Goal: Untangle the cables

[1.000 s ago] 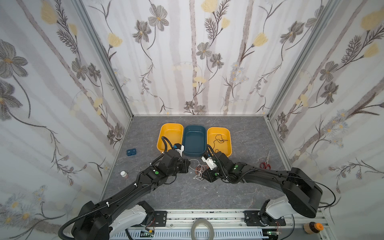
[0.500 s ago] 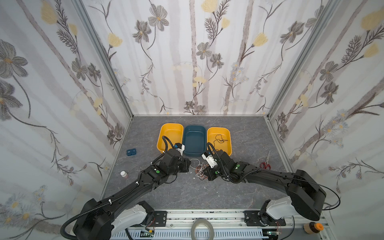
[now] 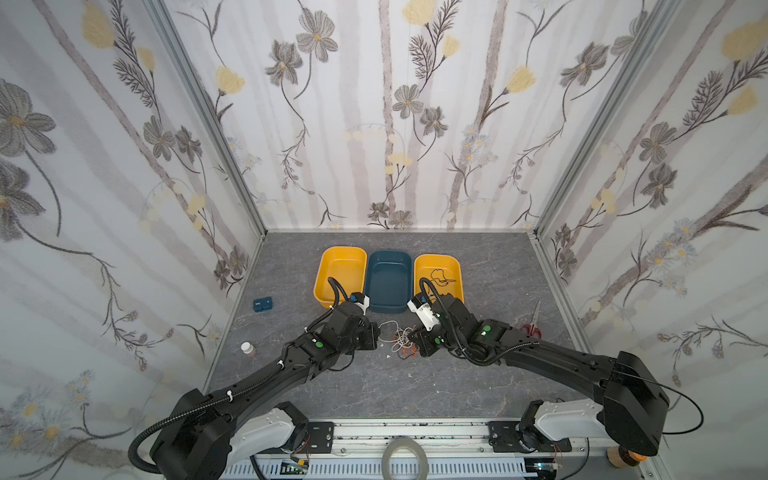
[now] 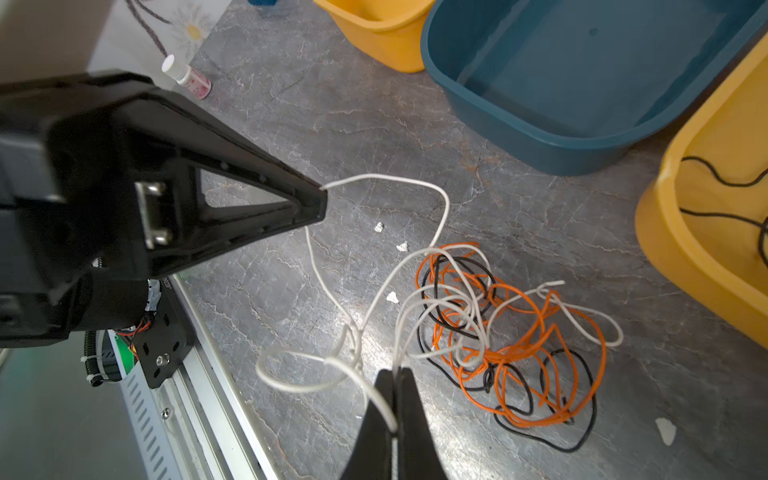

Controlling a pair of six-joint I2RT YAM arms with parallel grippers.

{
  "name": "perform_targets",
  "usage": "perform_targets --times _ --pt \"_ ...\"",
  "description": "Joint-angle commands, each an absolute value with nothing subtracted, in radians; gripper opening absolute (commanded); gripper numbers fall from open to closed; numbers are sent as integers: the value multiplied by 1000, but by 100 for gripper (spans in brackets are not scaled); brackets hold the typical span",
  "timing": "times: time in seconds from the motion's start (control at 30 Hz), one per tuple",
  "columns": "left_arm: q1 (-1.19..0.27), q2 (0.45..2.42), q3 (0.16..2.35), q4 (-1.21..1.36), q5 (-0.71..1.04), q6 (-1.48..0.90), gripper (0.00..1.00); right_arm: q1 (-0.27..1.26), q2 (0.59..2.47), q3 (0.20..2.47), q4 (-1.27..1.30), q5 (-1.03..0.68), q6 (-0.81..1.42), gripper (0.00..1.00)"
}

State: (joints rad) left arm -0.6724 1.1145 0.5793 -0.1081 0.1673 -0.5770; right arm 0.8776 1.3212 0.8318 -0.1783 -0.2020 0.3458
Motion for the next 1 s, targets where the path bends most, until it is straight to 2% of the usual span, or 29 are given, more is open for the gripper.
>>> perform_targets --times 0.0,0.33,0.6,0.8,0.97 --pt "-670 1123 568 -90 147 -578 0 875 1290 843 -223 -161 323 0" --pt "-664 1105 552 -101 121 -575 0 847 1274 831 -274 -85 321 0" --pt "-663 1092 549 -56 172 -590 0 851 1336 812 -174 -200 364 0" --pt "-663 1115 555 4 232 -616 0 879 1393 832 -120 -224 378 0" --pt "-663 1111 564 15 216 -618 0 893 1426 850 -95 -250 387 0"
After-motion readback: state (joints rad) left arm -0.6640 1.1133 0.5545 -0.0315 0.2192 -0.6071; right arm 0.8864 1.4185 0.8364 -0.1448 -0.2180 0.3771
